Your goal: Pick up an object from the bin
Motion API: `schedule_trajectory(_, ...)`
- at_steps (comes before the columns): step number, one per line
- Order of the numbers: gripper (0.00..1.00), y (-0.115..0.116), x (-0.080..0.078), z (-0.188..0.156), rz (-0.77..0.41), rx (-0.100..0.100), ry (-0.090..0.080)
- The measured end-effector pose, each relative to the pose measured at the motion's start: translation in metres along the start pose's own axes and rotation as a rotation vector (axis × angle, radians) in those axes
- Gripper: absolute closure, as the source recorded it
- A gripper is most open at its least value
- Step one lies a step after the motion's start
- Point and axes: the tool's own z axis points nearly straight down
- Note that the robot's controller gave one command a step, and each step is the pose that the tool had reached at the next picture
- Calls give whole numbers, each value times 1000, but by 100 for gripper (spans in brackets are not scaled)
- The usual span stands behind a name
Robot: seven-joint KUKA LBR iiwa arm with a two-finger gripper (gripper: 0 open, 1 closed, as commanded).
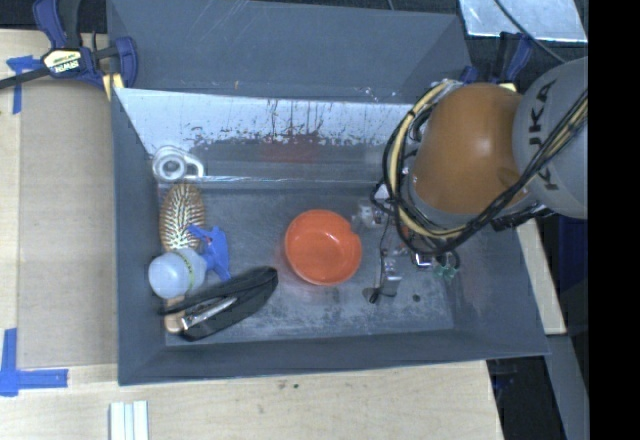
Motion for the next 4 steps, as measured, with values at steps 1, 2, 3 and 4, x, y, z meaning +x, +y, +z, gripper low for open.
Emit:
schedule_trajectory(1,0,0,0,0,0,0,0)
schedule_trajectory(2,0,4,0,35,35,0,1)
schedule_trajectory(3,0,-10,10,46,44,0,-3)
schedule_trajectory(4,0,3,-13,46,60,-2,-9)
